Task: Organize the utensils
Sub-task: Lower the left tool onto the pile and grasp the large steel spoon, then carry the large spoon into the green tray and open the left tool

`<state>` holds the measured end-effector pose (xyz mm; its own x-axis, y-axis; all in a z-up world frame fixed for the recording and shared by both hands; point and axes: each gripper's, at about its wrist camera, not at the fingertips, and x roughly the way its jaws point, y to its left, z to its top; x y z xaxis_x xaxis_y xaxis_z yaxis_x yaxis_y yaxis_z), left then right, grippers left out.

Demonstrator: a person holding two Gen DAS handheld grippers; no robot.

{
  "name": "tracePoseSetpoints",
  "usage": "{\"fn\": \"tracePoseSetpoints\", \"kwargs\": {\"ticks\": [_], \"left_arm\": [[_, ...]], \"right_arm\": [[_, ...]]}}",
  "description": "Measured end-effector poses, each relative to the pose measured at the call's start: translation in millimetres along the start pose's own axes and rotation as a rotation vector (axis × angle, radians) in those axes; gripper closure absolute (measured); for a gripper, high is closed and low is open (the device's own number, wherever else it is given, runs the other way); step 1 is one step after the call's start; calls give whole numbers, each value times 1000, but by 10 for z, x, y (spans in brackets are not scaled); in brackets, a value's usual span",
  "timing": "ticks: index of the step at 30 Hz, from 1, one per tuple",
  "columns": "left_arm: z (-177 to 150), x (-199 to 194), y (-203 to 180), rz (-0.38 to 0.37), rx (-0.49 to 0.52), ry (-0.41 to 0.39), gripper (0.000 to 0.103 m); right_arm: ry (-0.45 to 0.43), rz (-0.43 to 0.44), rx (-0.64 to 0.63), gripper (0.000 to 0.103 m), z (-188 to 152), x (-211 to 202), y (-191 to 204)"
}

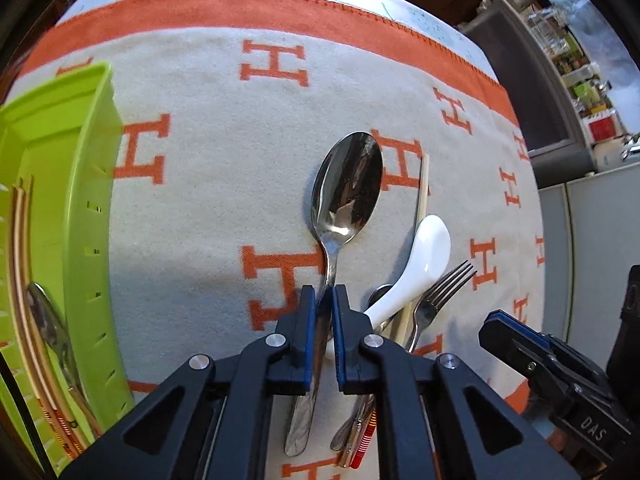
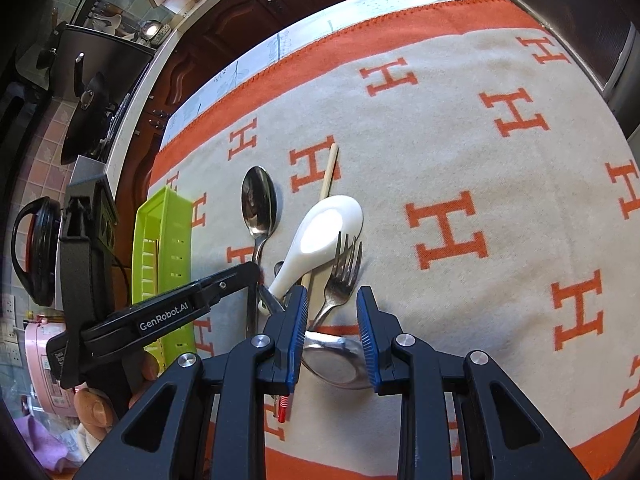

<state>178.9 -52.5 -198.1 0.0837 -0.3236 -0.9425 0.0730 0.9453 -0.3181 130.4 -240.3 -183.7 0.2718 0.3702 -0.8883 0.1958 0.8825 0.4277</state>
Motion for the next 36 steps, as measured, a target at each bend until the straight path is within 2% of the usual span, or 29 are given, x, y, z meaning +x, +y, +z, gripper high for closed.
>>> {"fn": "tracePoseSetpoints", "kwargs": {"ticks": [11, 20, 25, 30, 32, 36], "left_arm": [[47, 14, -376, 158, 82, -29, 101], [74, 25, -520, 175, 121, -27, 102], [76, 106, -582, 161, 125, 12, 103], [49, 90, -653, 158, 149, -8, 103], [55, 83, -650, 148, 151, -6, 100], [68, 74, -615, 157, 144, -7, 79]], "right_arm": [[2, 5, 7, 77, -24, 9, -44], [16, 21, 23, 77, -29, 51, -111], [26, 33, 33, 77, -25, 91, -148], [36, 48, 32, 77, -27, 125, -161], [39, 56, 28, 77, -35, 128, -156], [40, 70, 18, 77, -55, 109, -149]]}}
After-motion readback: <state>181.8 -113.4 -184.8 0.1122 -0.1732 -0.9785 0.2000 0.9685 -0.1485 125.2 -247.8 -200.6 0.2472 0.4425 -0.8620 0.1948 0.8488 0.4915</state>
